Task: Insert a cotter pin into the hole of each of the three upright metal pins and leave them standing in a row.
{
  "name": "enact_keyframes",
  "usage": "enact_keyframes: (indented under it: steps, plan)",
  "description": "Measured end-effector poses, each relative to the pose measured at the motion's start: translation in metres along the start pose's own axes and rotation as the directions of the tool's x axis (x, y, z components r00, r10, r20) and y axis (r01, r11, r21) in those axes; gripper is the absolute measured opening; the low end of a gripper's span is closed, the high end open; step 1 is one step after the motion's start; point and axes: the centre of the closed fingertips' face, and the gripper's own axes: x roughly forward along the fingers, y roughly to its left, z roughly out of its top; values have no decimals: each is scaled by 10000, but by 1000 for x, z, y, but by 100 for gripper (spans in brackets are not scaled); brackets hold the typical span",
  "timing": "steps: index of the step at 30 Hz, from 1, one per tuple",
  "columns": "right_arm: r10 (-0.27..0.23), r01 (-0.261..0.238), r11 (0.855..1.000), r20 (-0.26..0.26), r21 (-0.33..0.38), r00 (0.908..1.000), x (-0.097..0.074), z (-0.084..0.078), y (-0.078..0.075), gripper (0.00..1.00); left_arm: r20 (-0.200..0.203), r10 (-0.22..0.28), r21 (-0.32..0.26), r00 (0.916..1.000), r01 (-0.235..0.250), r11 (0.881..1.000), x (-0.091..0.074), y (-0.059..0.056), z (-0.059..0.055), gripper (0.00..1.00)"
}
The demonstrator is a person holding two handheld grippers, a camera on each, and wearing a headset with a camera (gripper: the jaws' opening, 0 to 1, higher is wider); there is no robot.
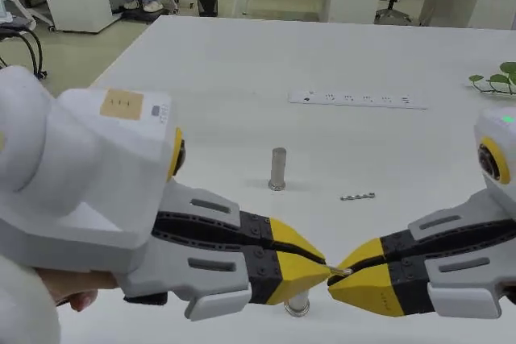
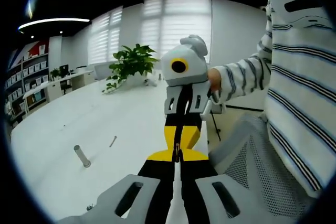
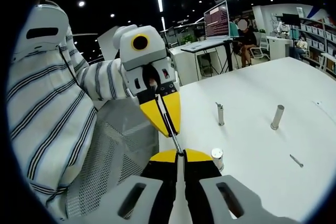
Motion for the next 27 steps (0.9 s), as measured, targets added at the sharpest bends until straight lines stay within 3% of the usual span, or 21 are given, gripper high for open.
enact_keyframes:
  steps: [18, 20, 23, 27]
  plan:
    - [325, -356, 9980, -583, -517, 9978, -1, -6, 13, 0, -485, -542, -185, 9974, 533, 9984, 3, -8, -15, 0]
    - [491, -502, 9985, -470, -225, 9977, -2, -6, 15, 0, -508, -687, -386, 9963, 668, 9970, 4, -10, -16, 0]
    - [381, -383, 9992, -223, -73, 9990, -4, -4, 13, 0, -394, -676, -241, 9969, 667, 9975, 4, -9, -14, 0]
    - [262, -262, 9997, -86, 27, 9996, -5, -2, 13, 0, -322, -668, -725, 9972, 644, 9953, 5, -6, -15, 0]
